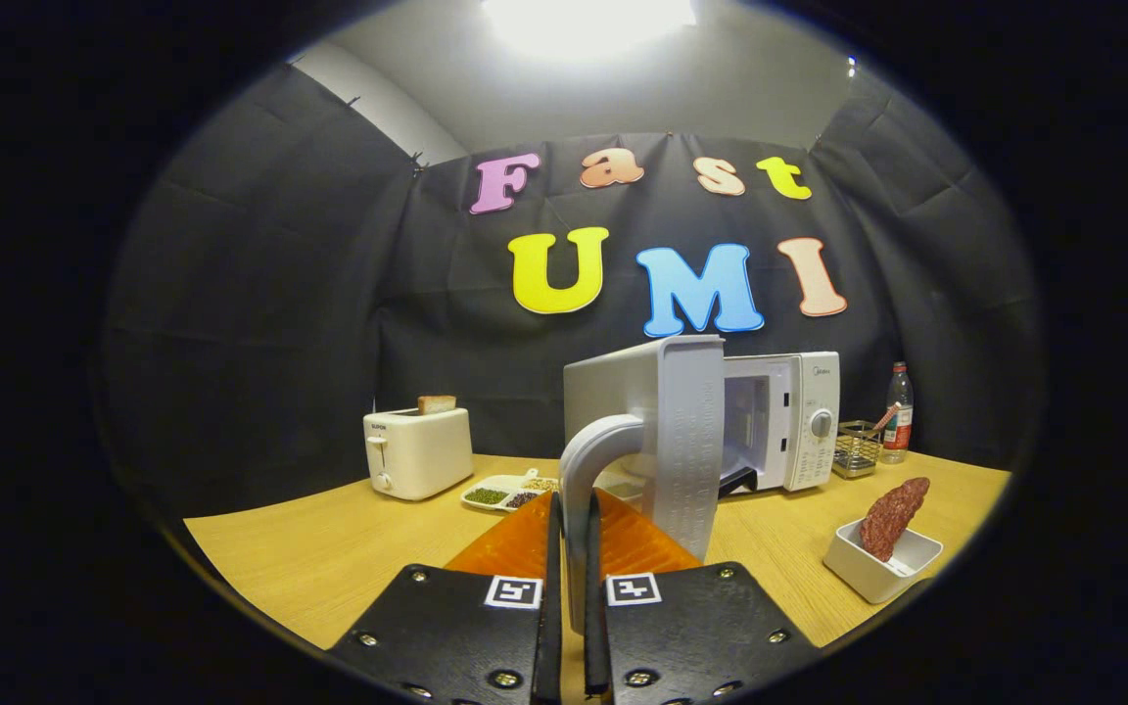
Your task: Open the microwave, put the food inside, and close the microwave door.
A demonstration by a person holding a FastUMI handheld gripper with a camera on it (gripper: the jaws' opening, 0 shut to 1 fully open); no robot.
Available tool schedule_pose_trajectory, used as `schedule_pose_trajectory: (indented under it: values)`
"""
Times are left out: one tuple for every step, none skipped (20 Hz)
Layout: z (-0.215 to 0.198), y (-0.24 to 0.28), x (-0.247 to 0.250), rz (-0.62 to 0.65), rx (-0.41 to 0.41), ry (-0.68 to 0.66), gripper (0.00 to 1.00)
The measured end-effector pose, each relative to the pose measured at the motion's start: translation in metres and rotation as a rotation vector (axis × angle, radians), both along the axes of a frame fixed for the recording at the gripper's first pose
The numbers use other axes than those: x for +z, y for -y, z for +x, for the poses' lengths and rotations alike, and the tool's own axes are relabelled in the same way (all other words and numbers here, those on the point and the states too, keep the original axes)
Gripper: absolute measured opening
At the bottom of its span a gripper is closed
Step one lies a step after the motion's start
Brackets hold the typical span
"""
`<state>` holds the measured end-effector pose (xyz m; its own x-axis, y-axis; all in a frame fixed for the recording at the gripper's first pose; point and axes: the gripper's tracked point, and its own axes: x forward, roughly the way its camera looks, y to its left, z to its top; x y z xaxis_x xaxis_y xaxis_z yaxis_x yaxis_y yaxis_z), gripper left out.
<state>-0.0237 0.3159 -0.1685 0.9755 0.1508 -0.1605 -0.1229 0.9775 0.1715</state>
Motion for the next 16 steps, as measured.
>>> schedule_pose_trajectory:
  values:
    - [0.0, -0.004, 0.001, 0.006, -0.007, 0.001, 0.1]
    - [0.0, -0.007, 0.002, 0.002, -0.012, 0.003, 0.1]
    - [-0.001, -0.008, 0.002, -0.001, -0.017, 0.005, 0.09]
    - [-0.002, -0.008, 0.001, 0.0, -0.018, 0.005, 0.09]
    - [-0.004, -0.009, 0.001, 0.005, -0.014, 0.001, 0.1]
    - [-0.004, -0.01, 0.001, 0.008, -0.005, -0.006, 0.1]
    - [-0.008, -0.01, 0.002, 0.018, 0.007, -0.016, 0.1]
    - [-0.013, -0.014, 0.006, 0.041, 0.037, -0.012, 0.11]
    - [-0.018, -0.019, 0.013, 0.065, 0.077, 0.003, 0.15]
    - [-0.025, -0.024, 0.022, 0.08, 0.112, 0.029, 0.22]
    - [-0.029, -0.023, 0.029, 0.082, 0.128, 0.054, 0.41]
    - [-0.032, -0.023, 0.037, 0.08, 0.154, 0.084, 0.44]
    - [-0.036, -0.026, 0.042, 0.078, 0.185, 0.104, 0.53]
    - [-0.039, -0.027, 0.045, 0.073, 0.209, 0.117, 0.61]
    - [-0.041, -0.023, 0.047, 0.065, 0.224, 0.12, 0.71]
    - [-0.042, -0.019, 0.047, 0.065, 0.239, 0.115, 0.73]
